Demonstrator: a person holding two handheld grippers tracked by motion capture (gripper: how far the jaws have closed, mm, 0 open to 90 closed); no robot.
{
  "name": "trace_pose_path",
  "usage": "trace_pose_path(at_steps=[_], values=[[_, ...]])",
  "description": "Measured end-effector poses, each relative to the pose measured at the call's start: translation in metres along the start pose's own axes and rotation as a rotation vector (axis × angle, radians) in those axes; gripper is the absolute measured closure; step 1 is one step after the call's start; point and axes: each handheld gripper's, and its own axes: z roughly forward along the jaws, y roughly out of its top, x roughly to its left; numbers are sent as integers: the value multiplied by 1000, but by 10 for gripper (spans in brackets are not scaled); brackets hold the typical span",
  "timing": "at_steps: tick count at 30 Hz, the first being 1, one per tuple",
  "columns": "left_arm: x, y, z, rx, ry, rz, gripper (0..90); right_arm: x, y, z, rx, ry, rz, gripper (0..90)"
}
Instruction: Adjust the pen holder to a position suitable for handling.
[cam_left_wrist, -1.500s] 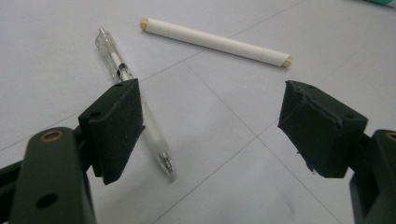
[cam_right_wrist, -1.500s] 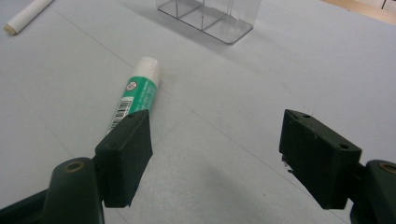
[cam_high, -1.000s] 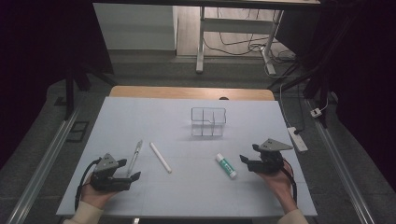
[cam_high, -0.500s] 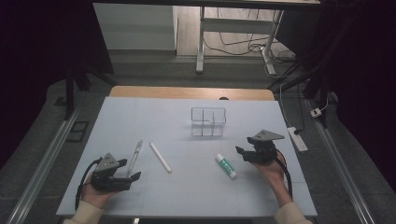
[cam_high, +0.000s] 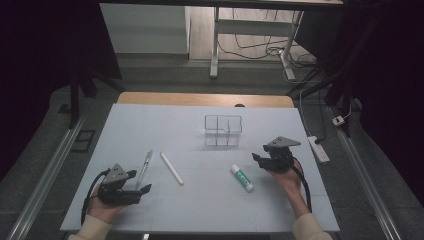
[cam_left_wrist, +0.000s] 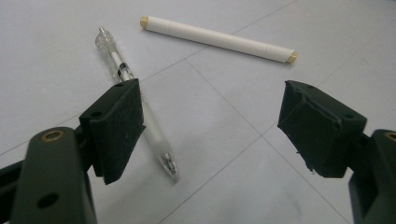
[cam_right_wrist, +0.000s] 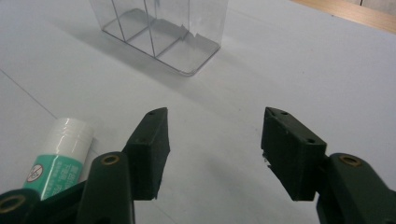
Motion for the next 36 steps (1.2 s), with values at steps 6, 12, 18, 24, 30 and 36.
trace_pose_path(at_steps=[6, 12, 18, 24, 30, 36], values=[[-1, 0, 0, 3, 0, 6, 225, -3, 2, 6, 13, -7, 4, 510], [-1, 1, 0, -4, 0, 14, 228, -6, 4, 17, 54, -28, -2, 583], [-1, 0, 0, 3, 0, 15, 227, -8, 9, 25, 53, -31, -13, 703], [-1, 1, 0, 3, -3, 12, 223, -11, 14, 33, 23, 7, 16, 844], [0, 1, 1, 6, 2, 10, 222, -9, 23, 44, 32, 1, -2, 889], [0, 0, 2, 13, 0, 12, 222, -12, 31, 54, 17, 1, 20, 888]])
